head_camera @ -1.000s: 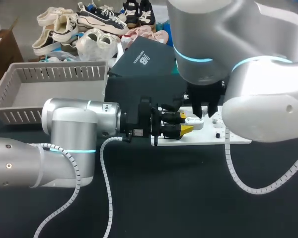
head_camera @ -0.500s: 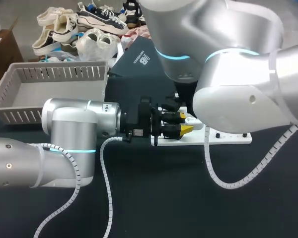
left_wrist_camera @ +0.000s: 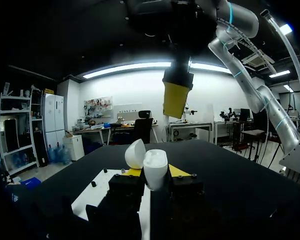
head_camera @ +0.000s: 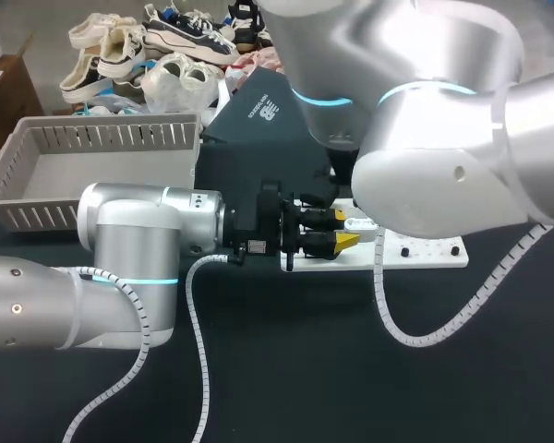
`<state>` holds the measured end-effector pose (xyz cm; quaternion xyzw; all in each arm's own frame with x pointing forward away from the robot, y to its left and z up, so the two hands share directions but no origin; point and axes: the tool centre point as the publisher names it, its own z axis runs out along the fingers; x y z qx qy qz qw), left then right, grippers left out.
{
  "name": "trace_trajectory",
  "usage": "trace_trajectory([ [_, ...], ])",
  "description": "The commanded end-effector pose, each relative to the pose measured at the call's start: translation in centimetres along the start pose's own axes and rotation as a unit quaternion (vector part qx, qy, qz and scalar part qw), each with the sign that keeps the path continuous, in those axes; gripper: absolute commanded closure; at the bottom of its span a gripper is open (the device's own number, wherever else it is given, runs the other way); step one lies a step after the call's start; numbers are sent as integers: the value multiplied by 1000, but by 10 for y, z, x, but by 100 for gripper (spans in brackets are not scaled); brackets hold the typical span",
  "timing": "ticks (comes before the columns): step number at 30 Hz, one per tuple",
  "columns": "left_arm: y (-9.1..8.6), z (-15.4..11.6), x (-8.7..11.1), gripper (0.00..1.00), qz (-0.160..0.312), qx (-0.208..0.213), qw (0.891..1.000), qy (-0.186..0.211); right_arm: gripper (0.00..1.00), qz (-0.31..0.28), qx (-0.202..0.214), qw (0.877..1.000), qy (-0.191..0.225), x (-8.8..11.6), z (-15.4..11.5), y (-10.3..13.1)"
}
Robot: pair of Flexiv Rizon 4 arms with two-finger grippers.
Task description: Pick up each earbud case from the left stands, insert the matching earbuds, close the lid, and place the case in the box.
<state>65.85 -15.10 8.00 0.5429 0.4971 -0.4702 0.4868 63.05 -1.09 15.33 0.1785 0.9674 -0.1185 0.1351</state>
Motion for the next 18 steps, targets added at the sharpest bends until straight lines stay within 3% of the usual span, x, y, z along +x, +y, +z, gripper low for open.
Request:
trace_trajectory([
  [1, -1, -1, 0, 100, 1, -1, 1000, -1, 100, 46, 28, 998, 33, -10, -1, 11],
  [18, -1, -1, 0, 100, 1, -1, 1000, -1, 100, 50, 38, 997, 52, -1, 1, 8],
])
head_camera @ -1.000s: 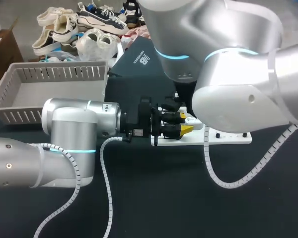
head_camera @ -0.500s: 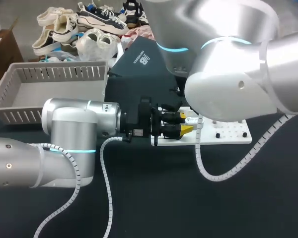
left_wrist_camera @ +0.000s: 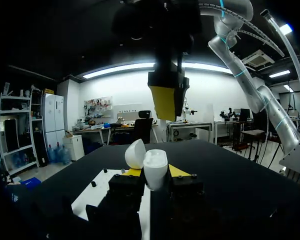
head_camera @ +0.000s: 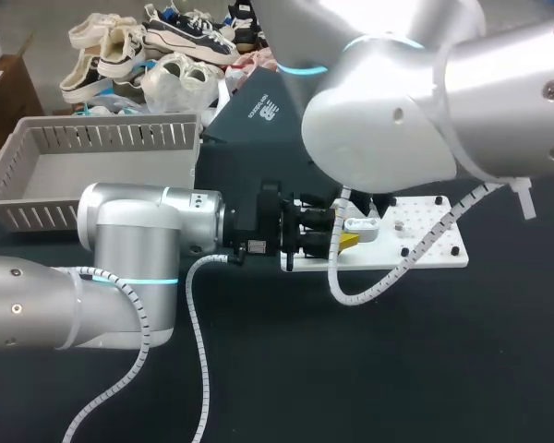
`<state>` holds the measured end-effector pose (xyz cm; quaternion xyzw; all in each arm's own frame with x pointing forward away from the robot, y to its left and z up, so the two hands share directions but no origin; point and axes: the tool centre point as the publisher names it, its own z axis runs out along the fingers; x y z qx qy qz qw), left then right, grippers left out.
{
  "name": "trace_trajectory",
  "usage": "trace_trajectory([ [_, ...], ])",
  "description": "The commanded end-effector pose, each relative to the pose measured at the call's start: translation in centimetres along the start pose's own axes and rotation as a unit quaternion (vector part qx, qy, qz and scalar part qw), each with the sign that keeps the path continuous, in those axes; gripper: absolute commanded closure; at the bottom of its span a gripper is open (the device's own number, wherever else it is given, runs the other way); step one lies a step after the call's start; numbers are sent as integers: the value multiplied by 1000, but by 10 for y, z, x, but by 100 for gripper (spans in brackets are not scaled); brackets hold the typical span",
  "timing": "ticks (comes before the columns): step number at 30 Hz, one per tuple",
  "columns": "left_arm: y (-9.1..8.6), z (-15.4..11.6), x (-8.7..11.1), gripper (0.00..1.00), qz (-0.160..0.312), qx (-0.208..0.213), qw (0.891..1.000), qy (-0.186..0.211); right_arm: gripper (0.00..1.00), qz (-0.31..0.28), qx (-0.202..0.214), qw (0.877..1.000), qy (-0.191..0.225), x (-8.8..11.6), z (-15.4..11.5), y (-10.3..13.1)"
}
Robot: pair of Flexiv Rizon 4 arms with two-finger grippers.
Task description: Pick up each earbud case from the left stands, insert the matching earbuds, close the lid, and place the case in the box.
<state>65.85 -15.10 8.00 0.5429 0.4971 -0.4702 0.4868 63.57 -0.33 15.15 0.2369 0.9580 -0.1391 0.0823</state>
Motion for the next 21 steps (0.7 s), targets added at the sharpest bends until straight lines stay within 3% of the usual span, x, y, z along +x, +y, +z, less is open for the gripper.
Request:
trace_trajectory([
  [1, -1, -1, 0, 100, 1, -1, 1000, -1, 100, 0, -1, 1000, -1, 1, 0, -1],
  [21, -1, -1, 0, 100, -3, 1, 1000, -1, 100, 37, 2, 999, 17, 0, 1, 8],
])
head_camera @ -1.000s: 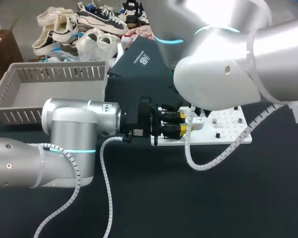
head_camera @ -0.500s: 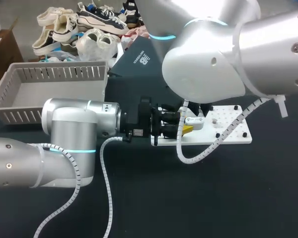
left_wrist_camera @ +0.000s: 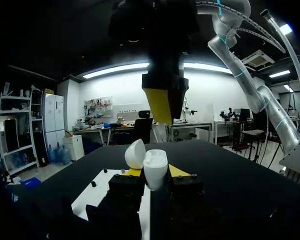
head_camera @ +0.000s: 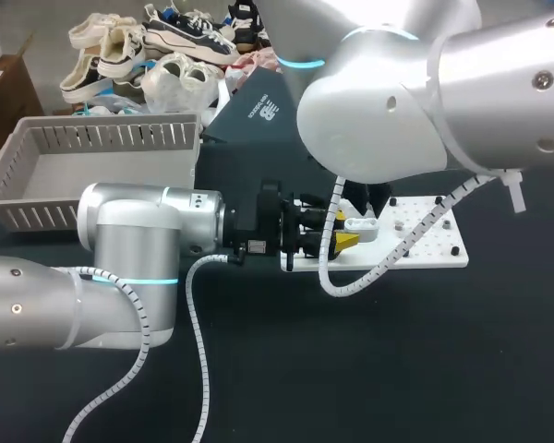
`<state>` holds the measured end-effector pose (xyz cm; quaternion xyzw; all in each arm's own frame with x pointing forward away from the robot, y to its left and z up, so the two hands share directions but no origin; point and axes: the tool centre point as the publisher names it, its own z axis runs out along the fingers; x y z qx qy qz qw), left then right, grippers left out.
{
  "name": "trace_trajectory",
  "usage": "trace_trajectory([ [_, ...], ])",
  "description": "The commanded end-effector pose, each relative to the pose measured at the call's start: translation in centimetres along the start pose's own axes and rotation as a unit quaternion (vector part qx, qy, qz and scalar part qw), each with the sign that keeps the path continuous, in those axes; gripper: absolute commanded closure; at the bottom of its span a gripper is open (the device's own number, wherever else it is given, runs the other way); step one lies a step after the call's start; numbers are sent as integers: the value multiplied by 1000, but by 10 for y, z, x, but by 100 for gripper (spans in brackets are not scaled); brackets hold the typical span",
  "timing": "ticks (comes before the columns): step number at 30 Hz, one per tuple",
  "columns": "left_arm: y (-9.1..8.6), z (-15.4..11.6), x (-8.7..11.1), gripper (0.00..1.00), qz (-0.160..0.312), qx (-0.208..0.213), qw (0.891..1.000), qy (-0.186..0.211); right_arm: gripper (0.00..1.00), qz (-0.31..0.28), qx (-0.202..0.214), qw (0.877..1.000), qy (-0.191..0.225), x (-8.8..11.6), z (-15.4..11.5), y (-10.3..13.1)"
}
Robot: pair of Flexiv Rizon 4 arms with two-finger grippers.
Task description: Pick up each earbud case from the left stands, insert the matching earbuds, close the lid, and place the case in the box.
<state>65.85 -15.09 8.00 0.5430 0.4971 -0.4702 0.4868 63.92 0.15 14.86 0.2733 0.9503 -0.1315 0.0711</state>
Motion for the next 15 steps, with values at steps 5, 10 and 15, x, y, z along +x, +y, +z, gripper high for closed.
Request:
trace_trajectory([
  [5, -2, 1, 0, 100, -16, 6, 1000, 1, 100, 3, 2, 1000, 1, 2, 0, -2],
  [10, -1, 2, 1, 100, -23, 8, 1000, 3, 100, 4, 2, 1000, 2, 4, 0, -5],
  [15, -2, 3, 2, 100, -38, 10, 999, 0, 100, 4, 5, 1000, 5, 5, 3, -6],
])
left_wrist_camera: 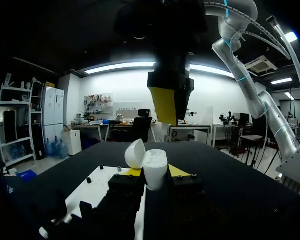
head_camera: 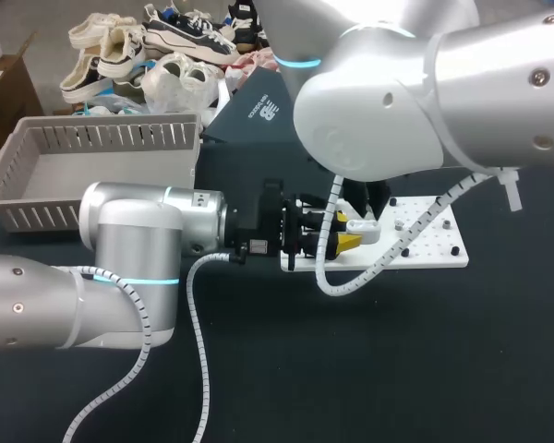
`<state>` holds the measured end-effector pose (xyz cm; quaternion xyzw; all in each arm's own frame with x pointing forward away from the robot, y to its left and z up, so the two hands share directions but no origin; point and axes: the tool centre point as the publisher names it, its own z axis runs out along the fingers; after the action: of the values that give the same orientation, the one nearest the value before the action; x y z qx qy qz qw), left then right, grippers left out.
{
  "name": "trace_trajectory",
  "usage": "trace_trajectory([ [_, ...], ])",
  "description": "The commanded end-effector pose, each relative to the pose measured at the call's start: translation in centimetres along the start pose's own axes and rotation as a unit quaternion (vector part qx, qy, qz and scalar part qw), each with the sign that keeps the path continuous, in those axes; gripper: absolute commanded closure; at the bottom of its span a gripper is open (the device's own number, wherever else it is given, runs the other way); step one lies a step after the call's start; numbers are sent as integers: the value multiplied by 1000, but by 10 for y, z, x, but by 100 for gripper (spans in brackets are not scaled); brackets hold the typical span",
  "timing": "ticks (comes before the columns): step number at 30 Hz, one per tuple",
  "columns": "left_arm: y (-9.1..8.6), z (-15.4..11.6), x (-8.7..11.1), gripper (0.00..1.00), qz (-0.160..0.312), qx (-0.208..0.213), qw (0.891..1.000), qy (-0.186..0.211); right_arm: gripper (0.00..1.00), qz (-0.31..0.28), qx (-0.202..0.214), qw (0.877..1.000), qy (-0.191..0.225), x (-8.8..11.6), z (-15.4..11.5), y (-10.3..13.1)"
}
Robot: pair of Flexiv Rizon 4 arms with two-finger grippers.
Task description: Pick up each earbud case from the left stands, insert the matching earbuds, close the lid, and place the case in the box.
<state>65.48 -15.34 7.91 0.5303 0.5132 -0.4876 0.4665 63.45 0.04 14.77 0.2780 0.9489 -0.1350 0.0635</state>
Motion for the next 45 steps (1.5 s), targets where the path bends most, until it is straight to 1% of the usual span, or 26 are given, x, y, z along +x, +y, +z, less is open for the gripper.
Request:
trace_trajectory([
  [1, 2, 0, 1, 100, -8, 4, 1000, -2, 100, 1, 0, 1000, -1, 2, 2, -3],
  [7, 3, 0, 3, 100, -19, 7, 1000, -1, 100, 0, 2, 1000, 2, 2, 4, -1],
  [16, 3, 0, 3, 100, -19, 7, 1000, -1, 100, -2, -3, 1000, 2, 0, 7, 9],
  [21, 3, 0, 3, 100, -19, 7, 1000, -1, 100, 2, 8, 1000, 7, -5, 12, 12],
  [45, 3, 0, 3, 100, -19, 7, 1000, -1, 100, 0, 17, 1000, 15, -8, 23, 12],
])
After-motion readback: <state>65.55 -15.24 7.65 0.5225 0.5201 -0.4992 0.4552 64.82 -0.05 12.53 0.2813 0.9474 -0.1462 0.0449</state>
